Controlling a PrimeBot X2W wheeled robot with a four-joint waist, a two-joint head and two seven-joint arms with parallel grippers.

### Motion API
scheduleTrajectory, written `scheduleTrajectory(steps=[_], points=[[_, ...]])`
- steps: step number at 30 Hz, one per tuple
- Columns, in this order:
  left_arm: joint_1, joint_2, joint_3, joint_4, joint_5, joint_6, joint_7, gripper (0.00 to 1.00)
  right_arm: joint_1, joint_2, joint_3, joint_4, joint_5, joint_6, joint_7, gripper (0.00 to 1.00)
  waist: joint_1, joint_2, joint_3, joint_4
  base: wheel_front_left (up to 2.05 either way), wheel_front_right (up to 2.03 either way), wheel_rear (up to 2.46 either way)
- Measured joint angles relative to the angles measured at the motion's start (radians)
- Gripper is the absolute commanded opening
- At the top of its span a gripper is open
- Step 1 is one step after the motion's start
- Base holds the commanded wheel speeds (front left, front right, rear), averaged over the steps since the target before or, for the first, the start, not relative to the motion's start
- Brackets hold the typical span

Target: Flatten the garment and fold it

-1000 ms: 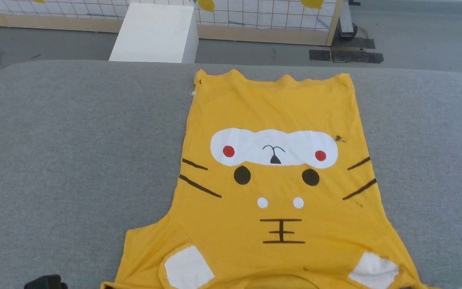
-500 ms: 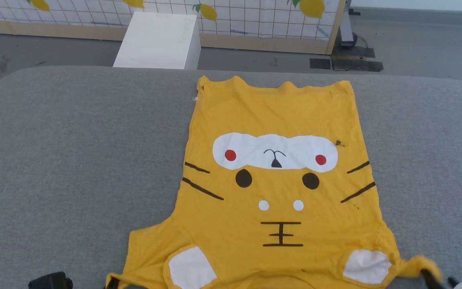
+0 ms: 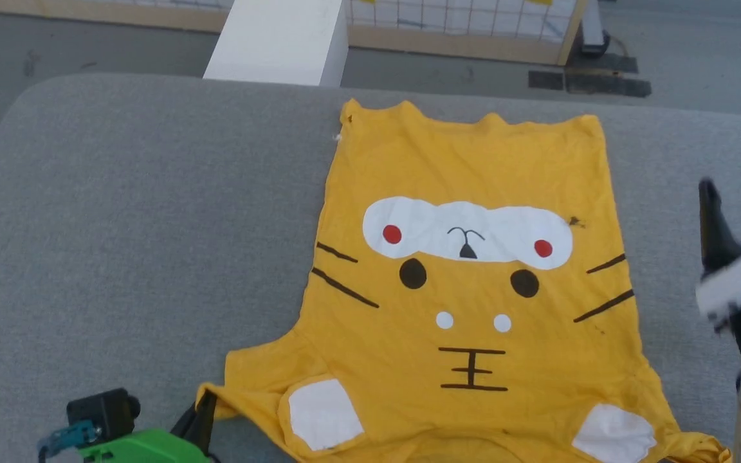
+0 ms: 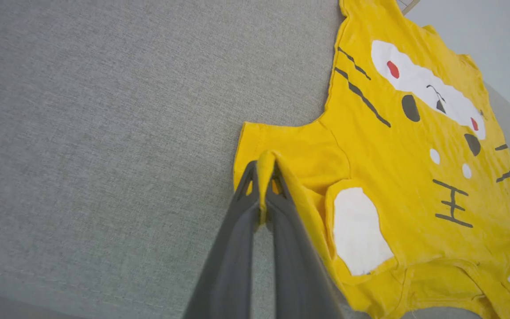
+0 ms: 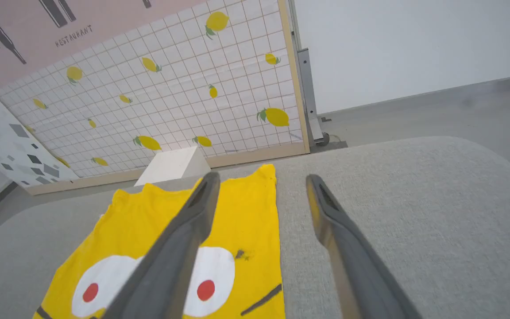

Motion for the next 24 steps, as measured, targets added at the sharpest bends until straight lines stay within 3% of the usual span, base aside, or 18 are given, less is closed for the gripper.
scheduleTrajectory(steps=[6, 8, 9, 11, 18, 24], points=[[-0.072, -0.010, -0.035, -0.013, 0.021, -0.023, -0.006, 0.00, -0.326, -0.060, -0.044, 0.275, -0.096, 0.000, -0.003, 1.00, 0.0001, 0.0000, 0.067, 0.047, 0.00, 0.00, 0.00], [-0.087, -0.016, -0.044, -0.012, 0.023, -0.025, -0.014, 0.00, -0.420, -0.079, -0.075, 0.359, -0.144, 0.000, 0.026, 1.00, 0.0001, 0.0000, 0.095, 0.063, 0.00, 0.00, 0.00], [-0.109, -0.034, -0.063, -0.009, 0.023, -0.036, -0.024, 0.00, -0.542, -0.105, -0.127, 0.468, -0.232, 0.000, 0.082, 1.00, 0.0002, 0.0000, 0.140, 0.091, 0.00, 0.00, 0.00], [-0.126, -0.046, -0.074, -0.002, 0.023, -0.044, -0.035, 0.00, -0.614, -0.123, -0.164, 0.519, -0.295, 0.000, 0.133, 1.00, 0.0002, 0.0000, 0.174, 0.114, 0.00, 0.00, 0.00], [-0.159, -0.076, -0.094, 0.044, 0.021, -0.071, -0.075, 0.00, -0.779, -0.180, -0.207, 0.581, -0.469, 0.000, 0.387, 1.00, 0.0002, 0.0000, 0.290, 0.187, 0.00, 0.00, 0.00], [-0.179, -0.092, -0.101, 0.079, 0.016, -0.095, -0.105, 0.00, -0.818, -0.219, -0.195, 0.540, -0.517, 0.000, 0.588, 1.00, 0.0003, 0.0001, 0.383, 0.238, 0.00, 0.00, 0.00]])
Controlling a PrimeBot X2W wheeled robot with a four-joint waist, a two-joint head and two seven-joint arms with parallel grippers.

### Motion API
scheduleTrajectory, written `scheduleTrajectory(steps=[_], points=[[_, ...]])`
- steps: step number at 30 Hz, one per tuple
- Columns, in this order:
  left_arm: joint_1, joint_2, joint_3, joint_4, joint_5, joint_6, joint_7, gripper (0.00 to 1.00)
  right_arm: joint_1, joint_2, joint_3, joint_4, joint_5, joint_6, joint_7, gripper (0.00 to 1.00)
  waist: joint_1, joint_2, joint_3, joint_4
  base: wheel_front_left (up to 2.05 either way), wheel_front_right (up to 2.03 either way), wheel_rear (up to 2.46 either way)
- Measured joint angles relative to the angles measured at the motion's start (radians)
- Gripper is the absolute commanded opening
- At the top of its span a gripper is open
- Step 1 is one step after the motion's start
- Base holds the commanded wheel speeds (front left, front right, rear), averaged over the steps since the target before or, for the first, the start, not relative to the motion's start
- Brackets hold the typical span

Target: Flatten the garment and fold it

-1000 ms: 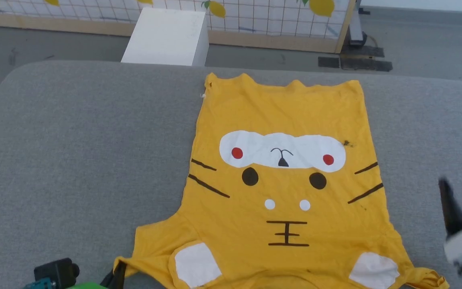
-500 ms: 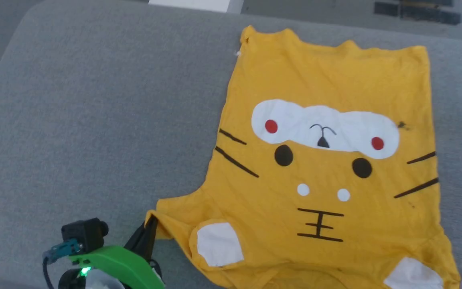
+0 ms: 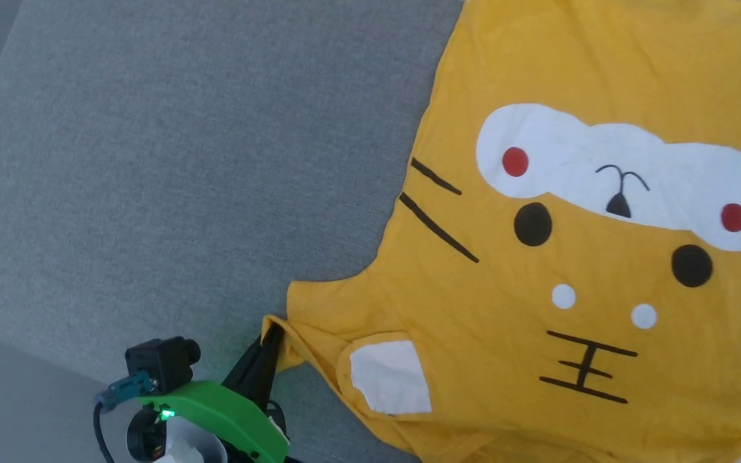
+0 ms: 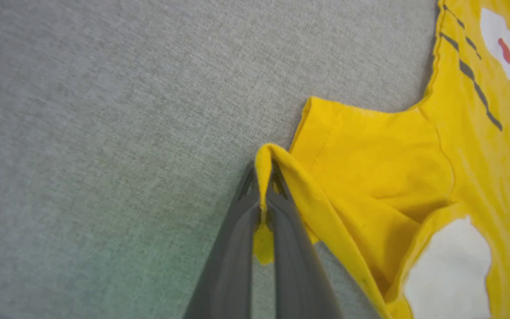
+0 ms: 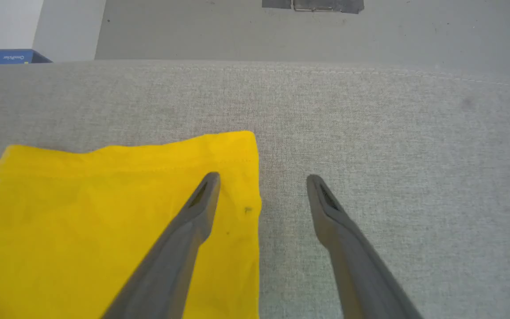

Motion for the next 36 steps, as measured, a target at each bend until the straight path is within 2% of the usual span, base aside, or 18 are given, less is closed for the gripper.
scheduleTrajectory(steps=[3, 4, 5, 6, 7, 8, 9, 13, 16, 22, 25, 29, 33, 36], points=[[-0.012, -0.004, -0.005, 0.004, -0.003, -0.013, -0.014, 0.00, -0.001, -0.012, 0.001, -0.033, 0.001, 0.000, 0.069, 1.00, 0.0000, 0.0000, 0.039, 0.020, 0.00, 0.00, 0.00], [-0.014, -0.005, -0.006, 0.007, -0.003, -0.017, -0.015, 0.00, 0.000, -0.017, 0.002, -0.045, 0.003, 0.000, 0.092, 0.88, 0.0000, 0.0000, 0.050, 0.027, 0.00, 0.00, 0.00], [-0.016, -0.005, -0.008, 0.008, -0.003, -0.017, -0.017, 0.00, 0.000, -0.023, 0.005, -0.062, 0.004, 0.000, 0.109, 0.48, 0.0000, 0.0000, 0.061, 0.032, 0.00, 0.00, 0.00], [-0.018, -0.005, -0.009, 0.009, -0.003, -0.018, -0.021, 0.00, 0.000, -0.028, 0.008, -0.078, 0.007, 0.000, 0.120, 0.40, 0.0000, 0.0000, 0.069, 0.037, 0.00, 0.00, 0.00], [-0.022, -0.005, -0.012, 0.009, -0.003, -0.019, -0.023, 0.00, 0.000, -0.034, 0.013, -0.095, 0.015, 0.000, 0.131, 0.24, -0.0001, 0.0000, 0.077, 0.041, 0.00, 0.00, 0.00], [-0.026, -0.006, -0.012, 0.009, -0.003, -0.024, -0.023, 0.00, 0.000, -0.038, 0.018, -0.114, 0.024, 0.000, 0.140, 0.15, -0.0001, 0.0000, 0.085, 0.045, 0.00, 0.00, 0.00], [-0.028, -0.006, -0.012, 0.009, -0.003, -0.026, -0.024, 0.00, 0.001, -0.039, 0.019, -0.126, 0.034, 0.000, 0.145, 0.00, -0.0001, 0.0000, 0.090, 0.048, 0.00, 0.00, 0.00], [-0.033, -0.006, -0.014, 0.012, -0.003, -0.026, -0.029, 0.00, 0.031, -0.038, 0.032, -0.180, 0.067, 0.000, 0.149, 0.00, -0.0001, 0.0000, 0.096, 0.048, 0.00, 0.00, 0.00], [-0.035, -0.005, -0.012, 0.023, -0.002, -0.026, -0.032, 0.00, 0.086, -0.042, 0.056, -0.206, 0.115, 0.000, 0.066, 0.00, -0.0001, 0.0000, 0.082, 0.043, 0.00, 0.00, 0.00], [-0.030, 0.003, 0.004, 0.043, -0.002, -0.011, -0.031, 0.00, 0.262, -0.059, 0.091, -0.238, 0.194, 0.000, -0.369, 0.00, -0.0001, 0.0000, 0.015, 0.021, 0.00, 0.00, 0.00], [-0.012, 0.019, 0.016, 0.044, -0.002, 0.009, -0.022, 0.00, 0.378, -0.044, 0.087, -0.226, 0.213, 0.000, -0.528, 0.00, -0.0001, 0.0000, -0.033, 0.004, 0.00, 0.00, 0.00], [0.035, 0.047, 0.027, 0.030, -0.001, 0.030, 0.001, 0.00, 0.534, -0.027, 0.060, -0.247, 0.218, 0.000, -0.680, 0.00, -0.0002, 0.0000, -0.109, -0.023, 0.00, 0.00, 0.00], [0.082, 0.063, 0.039, 0.000, -0.001, 0.055, 0.019, 0.00, 0.694, -0.015, 0.009, -0.299, 0.212, 0.000, -0.713, 0.00, -0.0003, -0.0001, -0.182, -0.052, 0.00, 0.00, 0.00], [0.112, 0.071, 0.049, -0.024, -0.001, 0.073, 0.023, 0.00, 0.806, 0.015, -0.030, -0.332, 0.217, 0.000, -0.631, 0.00, -0.0003, 0.0000, -0.233, -0.077, 0.00, 0.00, 0.00]])
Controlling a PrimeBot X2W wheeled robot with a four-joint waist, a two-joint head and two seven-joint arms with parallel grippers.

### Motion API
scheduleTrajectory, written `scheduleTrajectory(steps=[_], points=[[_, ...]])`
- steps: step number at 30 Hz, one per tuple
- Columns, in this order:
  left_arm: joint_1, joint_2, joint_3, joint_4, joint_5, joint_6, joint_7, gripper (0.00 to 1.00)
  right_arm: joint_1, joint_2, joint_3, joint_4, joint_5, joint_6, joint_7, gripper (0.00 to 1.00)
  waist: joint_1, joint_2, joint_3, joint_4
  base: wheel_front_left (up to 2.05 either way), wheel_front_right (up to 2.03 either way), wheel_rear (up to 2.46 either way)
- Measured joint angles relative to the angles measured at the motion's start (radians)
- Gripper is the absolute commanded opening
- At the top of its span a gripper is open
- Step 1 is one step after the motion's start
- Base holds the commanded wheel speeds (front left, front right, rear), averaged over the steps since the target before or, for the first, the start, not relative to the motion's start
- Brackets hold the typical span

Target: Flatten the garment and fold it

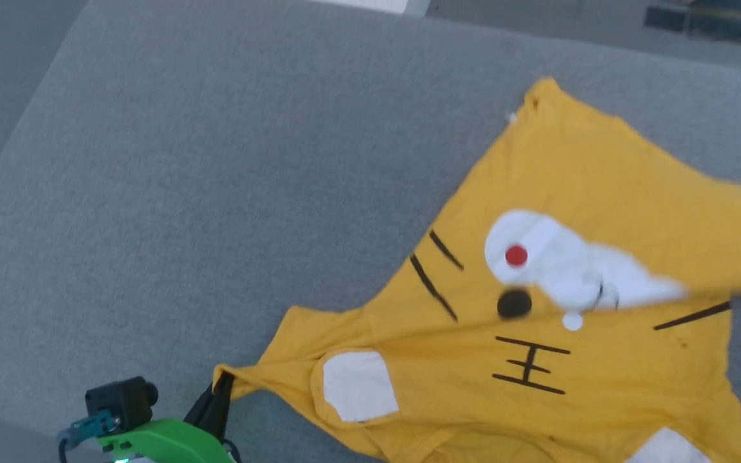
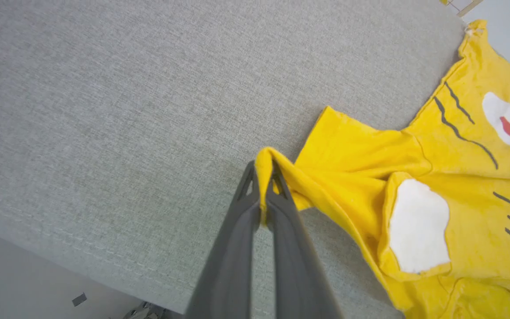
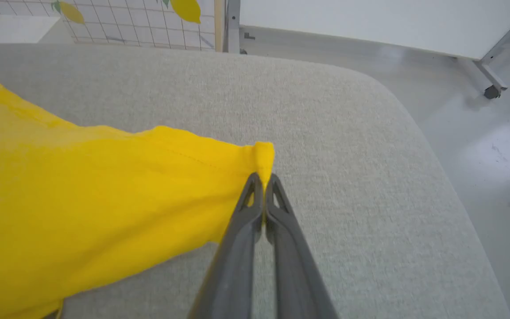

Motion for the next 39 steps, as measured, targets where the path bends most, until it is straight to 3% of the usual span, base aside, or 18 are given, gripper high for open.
scheduleTrajectory(steps=[12, 18, 20, 22, 25, 29, 31, 34, 39], points=[[0.041, 0.019, 0.002, -0.040, 0.000, 0.021, 0.027, 0.00, 0.285, 0.117, -0.046, -0.137, 0.098, 0.000, 0.603, 0.00, 0.0000, 0.0000, -0.115, -0.121, 0.00, 0.00, 0.00], [0.040, 0.019, -0.003, -0.043, 0.000, 0.021, 0.030, 0.00, 0.317, 0.162, -0.062, -0.183, 0.152, 0.000, 0.710, 0.00, 0.0000, 0.0000, -0.124, -0.137, 0.00, 0.00, 0.00], [0.040, 0.019, -0.004, -0.043, 0.000, 0.021, 0.030, 0.00, 0.324, 0.169, -0.056, -0.202, 0.156, 0.000, 0.689, 0.99, 0.0000, 0.0000, -0.121, -0.134, 0.00, 0.00, 0.00], [0.040, 0.019, -0.005, -0.042, 0.000, 0.021, 0.030, 0.00, 0.325, 0.171, -0.046, -0.223, 0.156, 0.000, 0.631, 1.00, 0.0000, 0.0000, -0.120, -0.131, 0.00, 0.00, 0.00], [0.039, 0.020, -0.006, -0.041, 0.000, 0.021, 0.030, 0.00, 0.302, 0.165, -0.028, -0.239, 0.163, 0.000, 0.463, 1.00, 0.0000, 0.0000, -0.119, -0.129, 0.00, 0.00, 0.00], [0.034, 0.020, -0.012, -0.037, 0.000, 0.020, 0.033, 0.00, 0.195, 0.161, 0.022, -0.226, 0.238, 0.000, 0.172, 1.00, 0.0000, 0.0000, -0.117, -0.121, 0.00, 0.00, 0.00], [0.030, 0.019, -0.016, -0.035, -0.002, 0.016, 0.033, 0.00, 0.141, 0.129, 0.119, -0.206, 0.267, 0.000, 0.025, 1.00, 0.0000, 0.0000, -0.114, -0.116, 0.00, 0.00, 0.00], [0.027, 0.018, -0.021, -0.030, -0.003, 0.012, 0.032, 0.00, 0.084, 0.084, 0.256, -0.143, 0.306, 0.000, -0.107, 1.00, 0.0000, 0.0000, -0.109, -0.106, 0.00, 0.00, 0.00], [0.007, 0.018, -0.029, -0.022, -0.003, 0.006, 0.028, 0.00, -0.039, 0.014, 0.459, 0.000, 0.329, 0.000, -0.168, 1.00, 0.0001, 0.0000, -0.096, -0.083, 0.00, 0.00, 0.00]])
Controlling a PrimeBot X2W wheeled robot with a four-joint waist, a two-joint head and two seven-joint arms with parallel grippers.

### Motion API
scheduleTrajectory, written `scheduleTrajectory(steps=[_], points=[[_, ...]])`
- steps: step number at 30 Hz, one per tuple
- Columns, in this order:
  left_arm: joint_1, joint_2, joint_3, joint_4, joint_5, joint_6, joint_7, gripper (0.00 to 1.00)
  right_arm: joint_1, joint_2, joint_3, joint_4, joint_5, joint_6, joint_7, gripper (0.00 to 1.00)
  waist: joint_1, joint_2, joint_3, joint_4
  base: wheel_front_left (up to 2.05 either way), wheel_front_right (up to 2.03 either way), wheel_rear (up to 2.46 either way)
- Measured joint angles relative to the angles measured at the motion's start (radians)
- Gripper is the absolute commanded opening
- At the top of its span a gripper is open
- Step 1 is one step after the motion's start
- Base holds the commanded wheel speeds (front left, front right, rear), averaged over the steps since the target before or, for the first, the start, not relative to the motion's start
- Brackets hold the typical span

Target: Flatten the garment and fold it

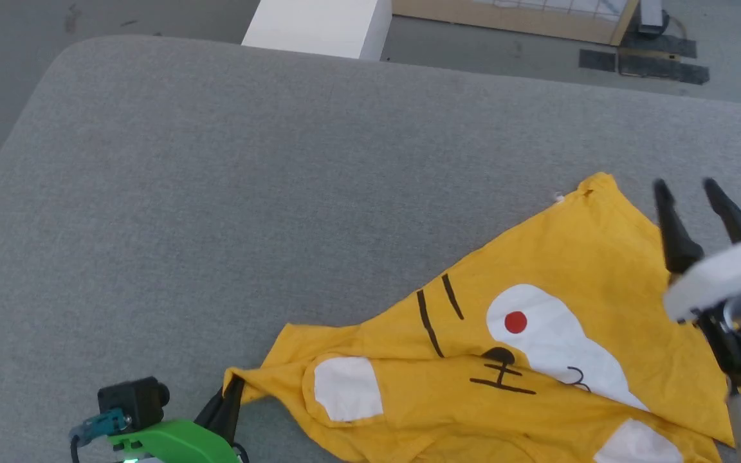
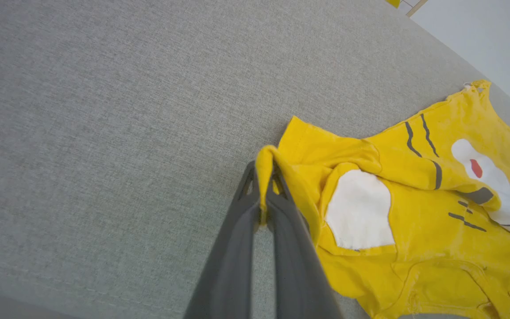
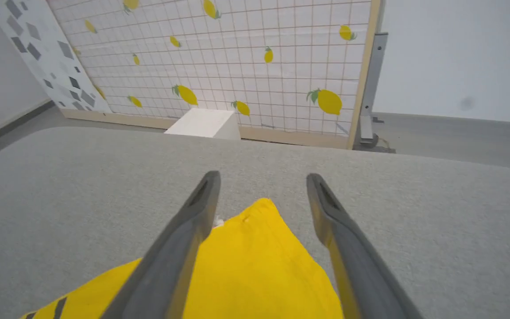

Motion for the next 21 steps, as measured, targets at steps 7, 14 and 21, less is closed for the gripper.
scheduleTrajectory(steps=[7, 14, 21], points=[[-0.035, -0.010, -0.016, 0.012, 0.000, -0.017, -0.005, 0.00, -0.235, -0.061, 0.114, 0.262, -0.041, 0.000, 0.114, 1.00, 0.0000, 0.0000, 0.033, 0.048, 0.00, 0.00, 0.00], [-0.075, -0.038, -0.042, 0.047, -0.006, -0.043, -0.037, 0.00, -0.438, -0.078, 0.049, 0.510, -0.164, 0.000, 0.487, 1.00, 0.0001, 0.0000, 0.103, 0.117, 0.00, 0.00, 0.00], [-0.091, -0.052, -0.048, 0.082, -0.008, -0.052, -0.057, 0.00, -0.506, -0.076, 0.018, 0.517, -0.287, 0.000, 0.733, 0.00, 0.0000, 0.0000, 0.148, 0.158, 0.00, 0.00, 0.00]])
